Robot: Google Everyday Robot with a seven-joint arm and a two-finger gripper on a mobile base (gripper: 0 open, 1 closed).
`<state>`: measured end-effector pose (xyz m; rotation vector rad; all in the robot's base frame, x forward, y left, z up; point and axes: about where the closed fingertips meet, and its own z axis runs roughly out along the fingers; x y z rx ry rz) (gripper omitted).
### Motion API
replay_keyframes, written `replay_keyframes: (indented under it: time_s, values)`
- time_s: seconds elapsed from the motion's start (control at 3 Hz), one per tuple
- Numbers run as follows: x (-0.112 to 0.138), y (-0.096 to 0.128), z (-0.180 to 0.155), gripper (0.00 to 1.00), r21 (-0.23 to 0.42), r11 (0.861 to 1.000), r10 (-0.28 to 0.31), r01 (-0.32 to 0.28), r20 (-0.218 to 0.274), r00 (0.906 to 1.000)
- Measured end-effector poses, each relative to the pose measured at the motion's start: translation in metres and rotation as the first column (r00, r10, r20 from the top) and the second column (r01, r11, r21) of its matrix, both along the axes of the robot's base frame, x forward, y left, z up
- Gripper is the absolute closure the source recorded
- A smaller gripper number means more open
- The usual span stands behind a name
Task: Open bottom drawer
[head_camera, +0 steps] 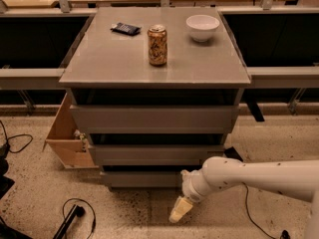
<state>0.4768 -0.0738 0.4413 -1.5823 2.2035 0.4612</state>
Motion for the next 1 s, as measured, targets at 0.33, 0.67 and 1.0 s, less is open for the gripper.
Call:
replay_keyframes:
  time_s: [0.33,0.67,1.0]
  values:
    - [0.011,0.005,-0.040,0.00,0.005,1.000,0.006,-0.007,0.040,0.9992]
    - [0.024,0.007,-0.079,0.00,0.008,1.000,-0.009,0.008,0.077,0.9970]
    - [0.042,0.016,-0.105,0.00,0.045,0.999,-0.018,0.014,0.086,0.9961]
